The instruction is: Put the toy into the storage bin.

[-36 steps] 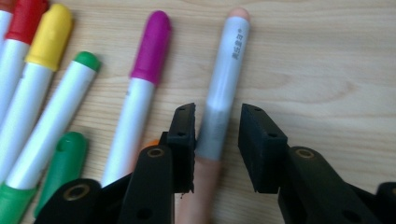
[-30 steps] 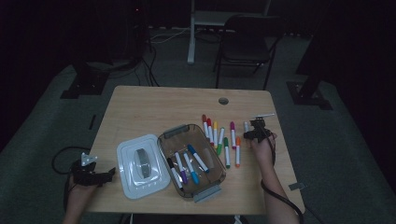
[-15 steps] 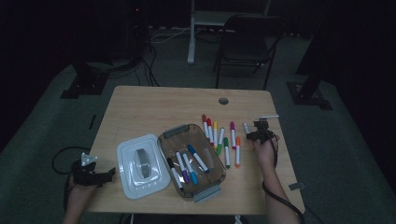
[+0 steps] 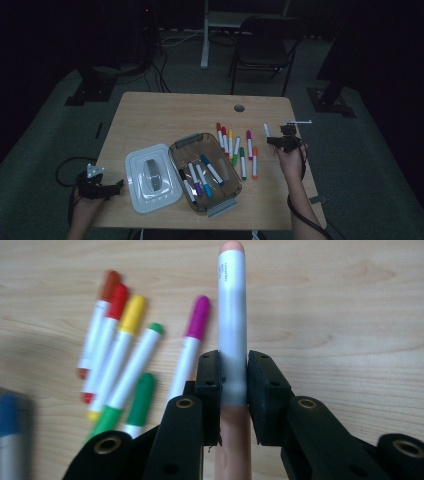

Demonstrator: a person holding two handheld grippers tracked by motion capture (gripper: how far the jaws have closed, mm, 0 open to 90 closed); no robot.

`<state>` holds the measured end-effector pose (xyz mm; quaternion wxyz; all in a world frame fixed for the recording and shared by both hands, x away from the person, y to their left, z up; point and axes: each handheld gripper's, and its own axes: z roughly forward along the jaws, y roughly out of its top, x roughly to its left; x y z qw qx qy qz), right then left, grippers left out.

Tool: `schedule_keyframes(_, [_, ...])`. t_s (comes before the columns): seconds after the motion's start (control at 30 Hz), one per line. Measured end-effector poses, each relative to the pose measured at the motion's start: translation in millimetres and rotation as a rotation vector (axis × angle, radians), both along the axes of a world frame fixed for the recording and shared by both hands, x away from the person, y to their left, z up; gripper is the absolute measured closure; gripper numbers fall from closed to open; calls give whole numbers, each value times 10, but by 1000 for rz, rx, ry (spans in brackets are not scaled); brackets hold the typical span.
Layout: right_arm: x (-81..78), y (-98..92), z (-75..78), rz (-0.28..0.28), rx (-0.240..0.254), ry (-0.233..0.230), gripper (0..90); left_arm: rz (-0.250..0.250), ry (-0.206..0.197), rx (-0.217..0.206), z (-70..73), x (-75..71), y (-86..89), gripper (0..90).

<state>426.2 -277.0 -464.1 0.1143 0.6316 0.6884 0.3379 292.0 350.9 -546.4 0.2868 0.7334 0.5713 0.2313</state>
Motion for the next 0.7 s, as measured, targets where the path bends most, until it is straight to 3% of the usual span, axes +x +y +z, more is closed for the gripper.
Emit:
schedule_keyframes(0.07, [0, 0, 0, 0, 0, 0, 770, 0, 0, 0, 0, 0, 0, 5])
schedule_keyframes(0.13, [-105, 55, 149, 33, 27, -34, 770, 0, 0, 0, 0, 0, 0, 5])
schedule_keyframes(0.3, [-218, 138, 315, 68, 63, -82, 770, 0, 0, 0, 0, 0, 0, 5])
schedule_keyframes(0.33, [-293, 203, 422, 87, 78, -107, 770, 0, 0, 0, 0, 0, 0, 5])
schedule_keyframes(0.47, [-390, 299, 557, 129, 113, -141, 770, 0, 0, 0, 0, 0, 0, 5])
schedule_keyframes(0.5, [-472, 403, 671, 173, 134, -164, 770, 0, 0, 0, 0, 0, 0, 5])
schedule_keyframes(0.7, [-608, 620, 827, 255, 168, -188, 770, -1, 0, 2, 1, 1, 2, 5])
